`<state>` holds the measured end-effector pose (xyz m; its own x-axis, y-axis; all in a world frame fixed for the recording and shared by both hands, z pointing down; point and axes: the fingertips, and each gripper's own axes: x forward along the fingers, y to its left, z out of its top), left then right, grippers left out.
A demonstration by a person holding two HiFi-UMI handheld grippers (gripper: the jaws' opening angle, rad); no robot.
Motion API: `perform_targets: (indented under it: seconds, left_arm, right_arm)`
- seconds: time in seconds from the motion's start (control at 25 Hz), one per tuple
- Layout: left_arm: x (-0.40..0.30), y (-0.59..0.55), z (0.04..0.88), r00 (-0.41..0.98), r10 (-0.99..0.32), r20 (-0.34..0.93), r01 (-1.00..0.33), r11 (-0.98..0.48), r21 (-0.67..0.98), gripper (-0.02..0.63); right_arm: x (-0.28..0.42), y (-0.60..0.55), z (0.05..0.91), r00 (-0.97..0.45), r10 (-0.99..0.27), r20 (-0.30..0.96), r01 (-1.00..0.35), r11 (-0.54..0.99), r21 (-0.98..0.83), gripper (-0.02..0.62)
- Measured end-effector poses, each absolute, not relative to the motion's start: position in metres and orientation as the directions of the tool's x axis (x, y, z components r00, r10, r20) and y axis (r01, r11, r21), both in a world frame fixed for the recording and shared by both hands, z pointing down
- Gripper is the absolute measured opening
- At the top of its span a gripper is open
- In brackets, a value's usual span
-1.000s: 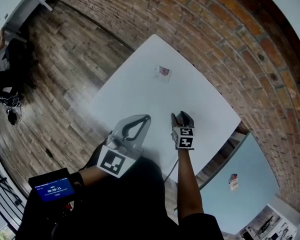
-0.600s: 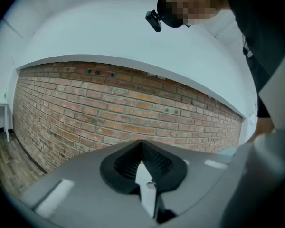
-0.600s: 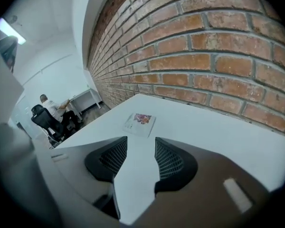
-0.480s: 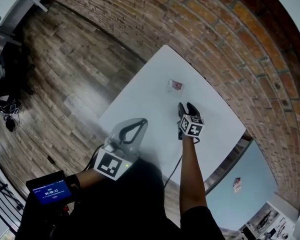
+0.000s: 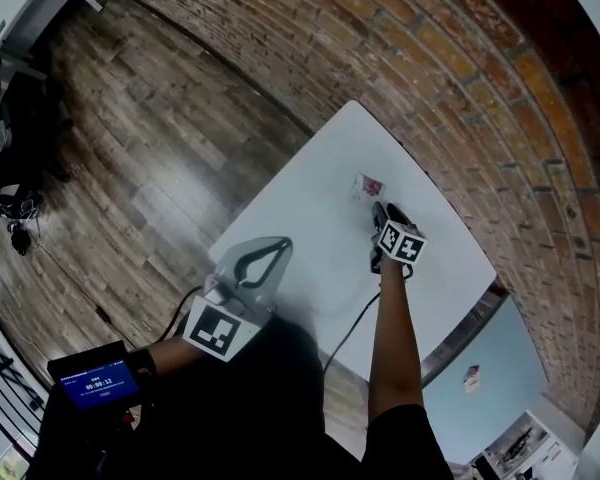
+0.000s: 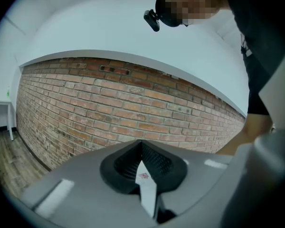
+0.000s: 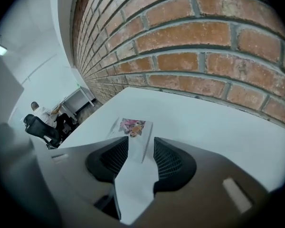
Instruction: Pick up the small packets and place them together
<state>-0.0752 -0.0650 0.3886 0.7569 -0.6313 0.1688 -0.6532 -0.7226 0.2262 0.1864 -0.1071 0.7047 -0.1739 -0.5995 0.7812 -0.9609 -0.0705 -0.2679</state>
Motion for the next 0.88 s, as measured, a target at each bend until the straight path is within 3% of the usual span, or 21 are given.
perform_targets:
  seconds: [0.28,0.64,0.88]
  left_arm:
    - [-0.072,-0.072,0.397,0.761,-0.622,0.183,-0.649,-0.725,0.232,0.002]
    - [-0.081,-0.08,0.406,0.744,-0.636,0.204,-0.668,-0.704,0.24,0.002]
    - [-0.08,-0.078,0.407,0.751,-0.627,0.205,-0.66,-0.709,0.248,0.002]
  right_arm:
    - [0.183,-0.118,0.72,-0.196,-0.56,0.805,-0.957,-0.071,-0.282,0.169]
    - [0.186,-0.113,0.72,-0.108,-0.519,0.848,-0.99,-0.02,-0.139,0.083]
    - [0.185,-0.109,0.718,-0.115,-0.499,0.859,-0.99,-0.017,-0.143,0.026]
